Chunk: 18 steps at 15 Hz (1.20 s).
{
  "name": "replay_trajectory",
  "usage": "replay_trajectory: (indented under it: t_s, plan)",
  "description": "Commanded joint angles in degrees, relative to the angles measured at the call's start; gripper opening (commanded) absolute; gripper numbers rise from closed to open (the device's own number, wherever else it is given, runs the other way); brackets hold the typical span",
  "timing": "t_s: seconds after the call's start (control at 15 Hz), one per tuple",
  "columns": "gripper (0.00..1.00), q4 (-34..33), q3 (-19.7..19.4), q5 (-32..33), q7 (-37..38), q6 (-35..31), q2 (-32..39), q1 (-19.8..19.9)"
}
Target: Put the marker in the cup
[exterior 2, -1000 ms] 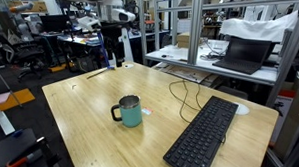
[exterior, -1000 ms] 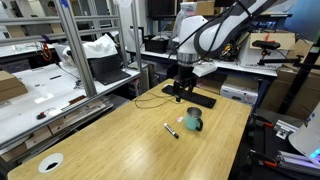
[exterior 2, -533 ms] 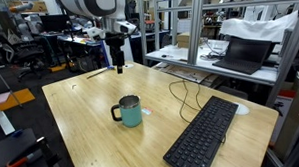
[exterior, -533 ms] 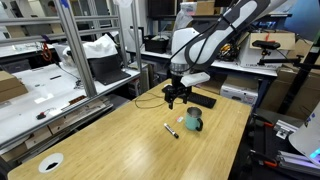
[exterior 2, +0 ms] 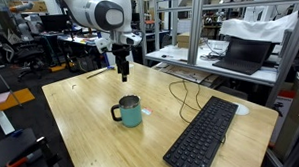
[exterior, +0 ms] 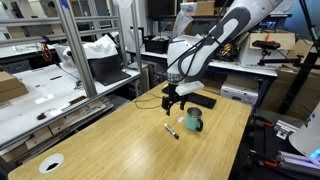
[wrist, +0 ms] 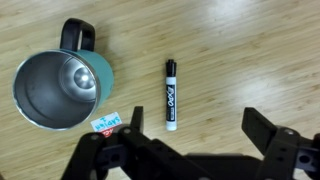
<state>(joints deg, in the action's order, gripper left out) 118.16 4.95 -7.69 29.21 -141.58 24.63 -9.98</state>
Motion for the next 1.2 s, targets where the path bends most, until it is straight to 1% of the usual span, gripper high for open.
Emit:
replay_trajectory:
  t_s: [0.0, 0.07, 0.13, 0.6, 0.93, 1.13]
  plan:
    - [1.00, -3.1, -0.4, 0.1, -3.3, -0.4, 3.1, -0.8]
    - [1.00, -3.7, -0.5, 0.3, -3.7, 0.4, 3.8, -1.0]
    - [1.00, -2.2, -0.8, -0.5, -2.5, -0.1, 2.8, -1.2]
    - [1.00, -2.4, -0.9, -0.5, -2.6, -0.1, 3.5, -1.3]
    - [1.00, -6.0, -2.1, -0.6, -1.4, -3.1, 10.4, -1.6]
    - [1.00, -9.4, -2.8, -1.0, -1.4, -4.7, 15.2, -1.6]
